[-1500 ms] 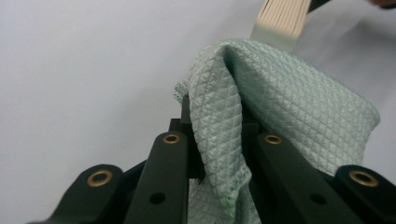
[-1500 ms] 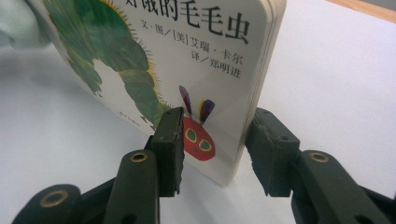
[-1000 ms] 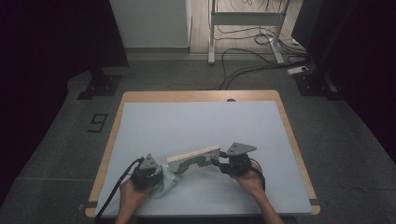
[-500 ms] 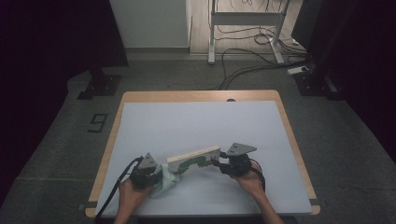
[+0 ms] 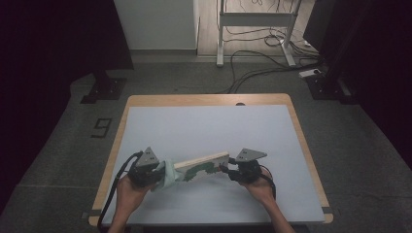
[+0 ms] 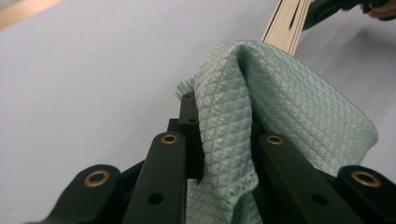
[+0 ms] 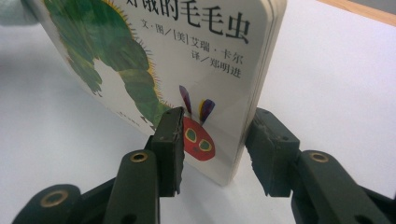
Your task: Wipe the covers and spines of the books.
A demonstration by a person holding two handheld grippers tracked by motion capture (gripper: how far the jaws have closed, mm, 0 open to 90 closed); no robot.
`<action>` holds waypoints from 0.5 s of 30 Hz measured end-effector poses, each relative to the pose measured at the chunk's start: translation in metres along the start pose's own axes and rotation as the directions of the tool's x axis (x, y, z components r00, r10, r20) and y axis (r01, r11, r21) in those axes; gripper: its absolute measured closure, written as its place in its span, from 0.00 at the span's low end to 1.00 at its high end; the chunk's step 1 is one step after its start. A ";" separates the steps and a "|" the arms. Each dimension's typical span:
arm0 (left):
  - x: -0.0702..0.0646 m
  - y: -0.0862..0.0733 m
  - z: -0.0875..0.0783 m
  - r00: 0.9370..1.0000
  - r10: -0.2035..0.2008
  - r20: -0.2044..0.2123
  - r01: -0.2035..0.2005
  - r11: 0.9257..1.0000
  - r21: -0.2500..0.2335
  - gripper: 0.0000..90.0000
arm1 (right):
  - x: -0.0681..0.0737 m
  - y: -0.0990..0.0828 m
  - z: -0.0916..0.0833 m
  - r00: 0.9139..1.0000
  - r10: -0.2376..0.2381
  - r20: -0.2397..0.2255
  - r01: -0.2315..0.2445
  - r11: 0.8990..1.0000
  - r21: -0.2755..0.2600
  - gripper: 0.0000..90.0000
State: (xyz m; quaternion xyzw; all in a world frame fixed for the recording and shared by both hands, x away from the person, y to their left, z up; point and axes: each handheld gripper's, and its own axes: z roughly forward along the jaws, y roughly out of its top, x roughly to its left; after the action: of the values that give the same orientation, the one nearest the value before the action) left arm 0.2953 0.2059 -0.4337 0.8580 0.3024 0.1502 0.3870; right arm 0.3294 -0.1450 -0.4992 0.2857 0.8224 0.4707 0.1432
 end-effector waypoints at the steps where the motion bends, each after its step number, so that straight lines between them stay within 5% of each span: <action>1: 0.001 0.000 -0.001 1.000 -0.003 0.002 0.003 1.000 -0.007 0.87 | 0.000 0.000 0.000 1.000 0.001 0.000 -0.001 1.000 -0.001 0.62; 8: 0.021 -0.012 -0.009 0.998 -0.038 -0.043 0.039 0.999 0.009 0.86 | 0.000 0.000 -0.001 1.000 0.002 -0.003 -0.002 1.000 -0.005 0.63; 15: 0.047 -0.024 -0.021 0.988 -0.087 -0.124 0.089 0.996 0.008 0.86 | 0.000 0.000 -0.001 1.000 0.004 -0.002 -0.004 1.000 -0.006 0.63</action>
State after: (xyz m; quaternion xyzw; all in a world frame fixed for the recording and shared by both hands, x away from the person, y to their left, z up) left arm 0.3113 0.2599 -0.4370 0.8355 0.3645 0.1837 0.3679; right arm 0.3283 -0.1459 -0.4989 0.2865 0.8205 0.4739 0.1421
